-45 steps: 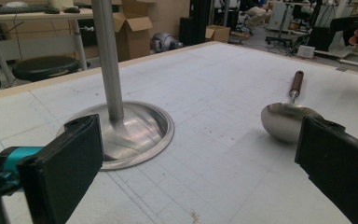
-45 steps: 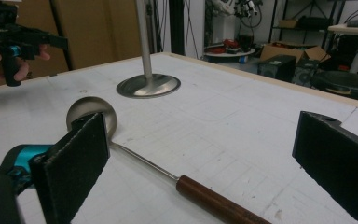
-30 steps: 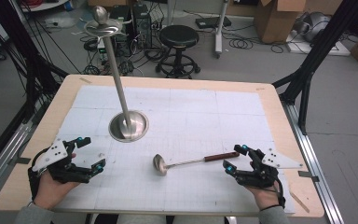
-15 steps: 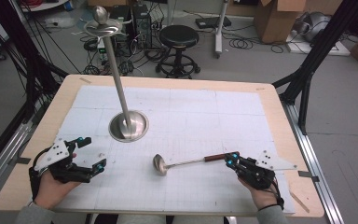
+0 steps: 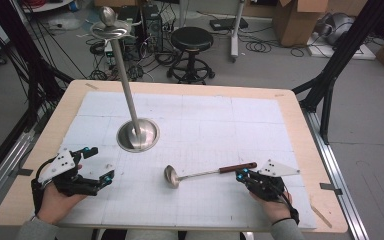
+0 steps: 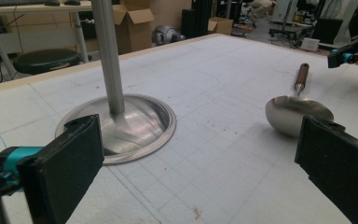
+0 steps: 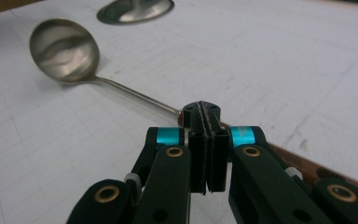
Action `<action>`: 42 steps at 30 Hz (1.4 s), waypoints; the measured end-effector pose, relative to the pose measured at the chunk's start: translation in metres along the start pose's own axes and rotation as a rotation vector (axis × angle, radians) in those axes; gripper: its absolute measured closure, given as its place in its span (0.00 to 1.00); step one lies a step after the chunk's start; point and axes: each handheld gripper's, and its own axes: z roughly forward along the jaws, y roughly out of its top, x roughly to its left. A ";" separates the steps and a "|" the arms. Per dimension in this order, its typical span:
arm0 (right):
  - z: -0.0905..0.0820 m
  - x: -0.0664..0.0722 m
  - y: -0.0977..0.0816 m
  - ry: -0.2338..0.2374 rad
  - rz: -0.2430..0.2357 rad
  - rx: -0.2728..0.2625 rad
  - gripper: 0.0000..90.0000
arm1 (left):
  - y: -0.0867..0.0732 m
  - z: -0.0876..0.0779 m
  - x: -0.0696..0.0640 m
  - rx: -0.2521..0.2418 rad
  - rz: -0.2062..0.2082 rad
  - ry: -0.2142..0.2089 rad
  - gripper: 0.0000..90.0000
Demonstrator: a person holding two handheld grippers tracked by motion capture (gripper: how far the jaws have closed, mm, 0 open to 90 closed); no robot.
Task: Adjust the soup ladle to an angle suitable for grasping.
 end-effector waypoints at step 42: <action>0.032 -0.013 0.003 -0.083 -0.011 0.222 1.00 | -0.001 0.002 -0.001 0.019 0.014 -0.003 0.02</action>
